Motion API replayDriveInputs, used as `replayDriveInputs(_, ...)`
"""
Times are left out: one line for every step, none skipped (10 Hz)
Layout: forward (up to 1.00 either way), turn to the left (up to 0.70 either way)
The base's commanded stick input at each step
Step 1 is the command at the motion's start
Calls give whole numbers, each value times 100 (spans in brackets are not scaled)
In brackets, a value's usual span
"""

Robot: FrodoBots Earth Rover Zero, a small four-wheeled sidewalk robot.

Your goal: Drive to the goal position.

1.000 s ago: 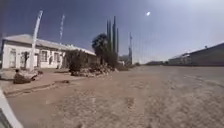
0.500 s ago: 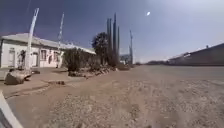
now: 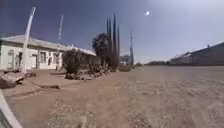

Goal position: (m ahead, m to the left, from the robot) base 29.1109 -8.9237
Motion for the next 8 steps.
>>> replayDriveInputs(70,0)
replayDriveInputs(70,0)
replayDriveInputs(70,0)
replayDriveInputs(70,0)
replayDriveInputs(70,0)
replayDriveInputs(70,0)
replayDriveInputs(70,0)
replayDriveInputs(70,0)
